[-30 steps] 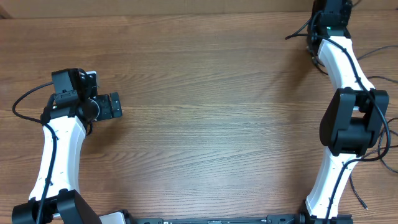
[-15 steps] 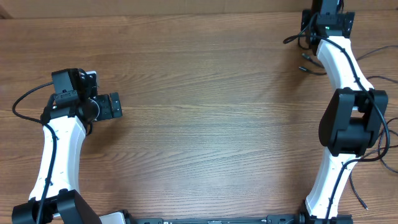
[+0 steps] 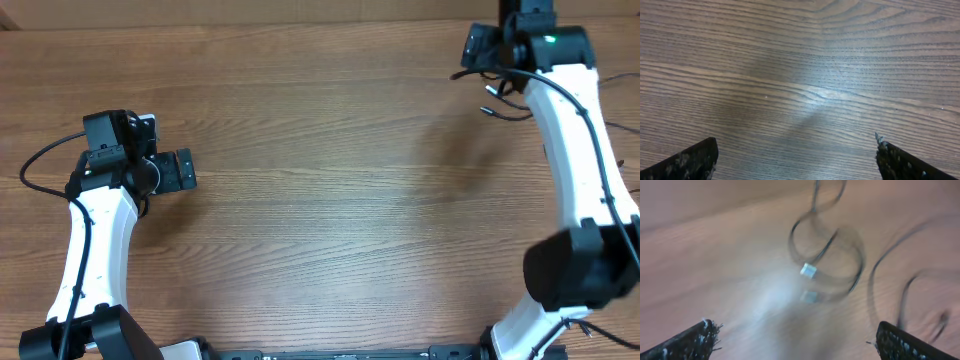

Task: Untangle cables
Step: 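Carry the cable to the right pile with the right gripper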

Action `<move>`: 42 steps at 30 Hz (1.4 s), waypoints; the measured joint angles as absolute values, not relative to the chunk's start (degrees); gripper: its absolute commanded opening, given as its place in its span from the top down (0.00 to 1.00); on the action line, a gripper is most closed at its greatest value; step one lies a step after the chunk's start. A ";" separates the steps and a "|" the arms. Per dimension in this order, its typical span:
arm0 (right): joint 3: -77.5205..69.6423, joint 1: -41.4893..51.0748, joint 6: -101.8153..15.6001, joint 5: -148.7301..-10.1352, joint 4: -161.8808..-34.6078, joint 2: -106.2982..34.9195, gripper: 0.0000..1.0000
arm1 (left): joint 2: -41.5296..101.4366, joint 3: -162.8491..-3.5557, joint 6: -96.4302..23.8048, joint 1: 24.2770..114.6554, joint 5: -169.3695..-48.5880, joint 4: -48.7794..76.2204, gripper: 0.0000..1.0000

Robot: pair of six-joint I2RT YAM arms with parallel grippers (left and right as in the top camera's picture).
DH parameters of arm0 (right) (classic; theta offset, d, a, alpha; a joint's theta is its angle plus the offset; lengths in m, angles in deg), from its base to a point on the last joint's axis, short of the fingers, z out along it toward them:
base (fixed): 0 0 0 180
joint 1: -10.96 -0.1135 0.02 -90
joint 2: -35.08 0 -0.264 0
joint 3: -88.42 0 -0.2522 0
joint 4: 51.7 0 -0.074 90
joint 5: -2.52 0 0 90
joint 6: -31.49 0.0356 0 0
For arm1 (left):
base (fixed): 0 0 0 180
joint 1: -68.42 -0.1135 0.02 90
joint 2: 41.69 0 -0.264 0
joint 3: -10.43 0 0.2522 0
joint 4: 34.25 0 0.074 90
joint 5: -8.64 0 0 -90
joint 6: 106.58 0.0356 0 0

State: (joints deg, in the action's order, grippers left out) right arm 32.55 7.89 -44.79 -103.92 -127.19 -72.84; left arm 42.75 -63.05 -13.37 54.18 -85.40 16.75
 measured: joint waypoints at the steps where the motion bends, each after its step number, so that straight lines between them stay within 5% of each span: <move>1: 32.55 7.93 -43.26 -101.78 -129.42 -72.29 0.00 | 42.75 -63.05 -13.37 54.18 -85.40 16.77 0.00; 14: 32.66 7.93 -36.46 -91.62 -145.62 -72.33 0.00 | 42.75 -63.05 -13.37 54.18 -85.40 16.79 0.00; 42: 32.66 7.93 -36.16 -86.63 -144.92 -72.33 0.00 | 42.75 -63.05 -13.37 54.18 -85.40 16.79 0.01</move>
